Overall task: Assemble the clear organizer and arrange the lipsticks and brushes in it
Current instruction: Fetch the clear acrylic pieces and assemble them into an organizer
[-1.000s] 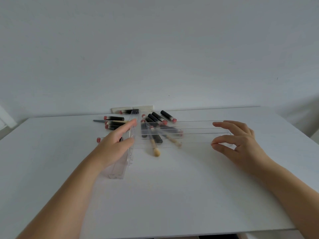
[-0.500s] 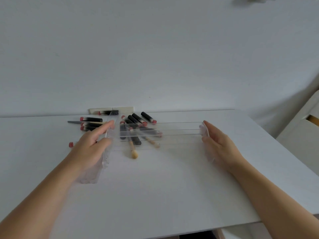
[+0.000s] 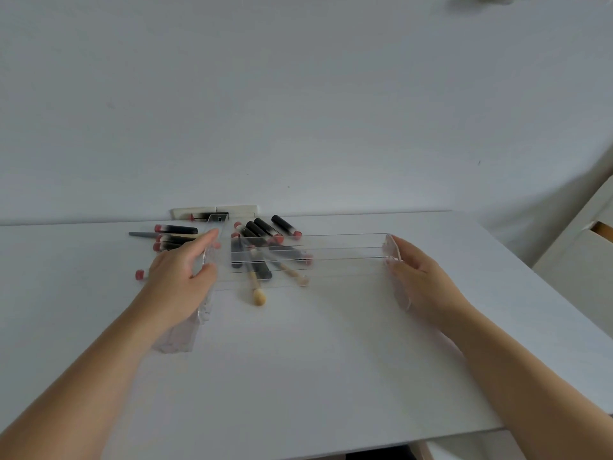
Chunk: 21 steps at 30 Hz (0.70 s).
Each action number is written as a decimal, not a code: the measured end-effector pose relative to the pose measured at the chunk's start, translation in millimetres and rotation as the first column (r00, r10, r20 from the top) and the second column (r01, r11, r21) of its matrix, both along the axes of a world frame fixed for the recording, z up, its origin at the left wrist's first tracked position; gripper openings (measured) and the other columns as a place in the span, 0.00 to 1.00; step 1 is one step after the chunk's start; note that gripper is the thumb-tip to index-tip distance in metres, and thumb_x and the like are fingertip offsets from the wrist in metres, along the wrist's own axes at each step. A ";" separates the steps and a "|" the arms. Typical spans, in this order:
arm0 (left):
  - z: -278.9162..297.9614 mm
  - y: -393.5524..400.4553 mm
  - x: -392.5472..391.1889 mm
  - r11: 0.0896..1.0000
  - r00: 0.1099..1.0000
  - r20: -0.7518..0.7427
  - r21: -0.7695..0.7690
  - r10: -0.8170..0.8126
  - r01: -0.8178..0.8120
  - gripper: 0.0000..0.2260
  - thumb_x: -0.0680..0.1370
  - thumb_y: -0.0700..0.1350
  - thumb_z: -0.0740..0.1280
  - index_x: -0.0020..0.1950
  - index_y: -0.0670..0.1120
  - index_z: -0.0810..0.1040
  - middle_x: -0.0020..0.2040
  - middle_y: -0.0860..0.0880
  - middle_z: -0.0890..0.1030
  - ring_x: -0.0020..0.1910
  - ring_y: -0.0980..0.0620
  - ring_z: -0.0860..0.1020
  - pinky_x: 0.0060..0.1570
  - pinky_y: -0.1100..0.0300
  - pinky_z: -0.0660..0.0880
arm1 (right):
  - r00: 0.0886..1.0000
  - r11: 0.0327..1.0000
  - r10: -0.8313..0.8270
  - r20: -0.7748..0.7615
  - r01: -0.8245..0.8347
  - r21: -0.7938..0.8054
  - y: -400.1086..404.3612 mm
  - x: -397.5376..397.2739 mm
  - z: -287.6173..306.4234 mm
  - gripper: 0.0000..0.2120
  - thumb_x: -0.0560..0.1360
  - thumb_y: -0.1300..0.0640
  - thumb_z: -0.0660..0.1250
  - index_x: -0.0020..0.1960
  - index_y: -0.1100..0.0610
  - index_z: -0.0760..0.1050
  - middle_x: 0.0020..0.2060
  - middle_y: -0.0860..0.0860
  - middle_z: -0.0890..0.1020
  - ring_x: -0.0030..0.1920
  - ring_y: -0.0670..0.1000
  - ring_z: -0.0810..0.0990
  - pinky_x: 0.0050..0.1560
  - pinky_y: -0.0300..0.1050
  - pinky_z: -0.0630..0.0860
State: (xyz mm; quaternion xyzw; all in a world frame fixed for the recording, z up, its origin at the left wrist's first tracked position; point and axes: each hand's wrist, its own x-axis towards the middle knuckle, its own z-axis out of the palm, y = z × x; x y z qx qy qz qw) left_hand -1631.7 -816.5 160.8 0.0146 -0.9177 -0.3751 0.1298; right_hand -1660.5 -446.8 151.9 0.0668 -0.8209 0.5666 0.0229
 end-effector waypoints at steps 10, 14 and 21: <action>-3.2 -4.8 -1.4 0.999 1.000 0.011 0.031 0.027 -0.027 0.26 0.81 0.43 0.62 0.78 0.61 0.65 0.48 0.49 0.74 0.23 0.55 0.63 0.34 0.59 0.69 | 0.991 0.990 -0.134 -0.023 0.135 0.052 -5.0 2.2 -1.7 0.13 0.81 0.40 0.58 0.56 0.44 0.78 0.31 0.45 0.75 0.27 0.49 0.72 0.26 0.42 0.72; -5.3 -3.3 -0.8 0.998 0.998 0.016 -0.031 0.060 -0.060 0.25 0.82 0.43 0.61 0.78 0.58 0.66 0.54 0.43 0.83 0.44 0.39 0.77 0.57 0.41 0.74 | 0.978 0.967 -0.194 -0.080 0.204 0.152 -10.7 1.9 -2.9 0.16 0.83 0.39 0.54 0.51 0.46 0.75 0.27 0.43 0.69 0.27 0.49 0.68 0.31 0.44 0.68; 1.5 2.8 -1.0 0.998 0.996 0.082 -0.048 0.047 -0.043 0.28 0.82 0.43 0.60 0.79 0.61 0.59 0.75 0.53 0.70 0.64 0.23 0.71 0.62 0.35 0.72 | 0.983 0.967 -0.172 -0.071 0.182 0.180 -8.9 0.5 -3.6 0.10 0.83 0.39 0.54 0.54 0.36 0.73 0.24 0.39 0.72 0.23 0.45 0.67 0.27 0.40 0.67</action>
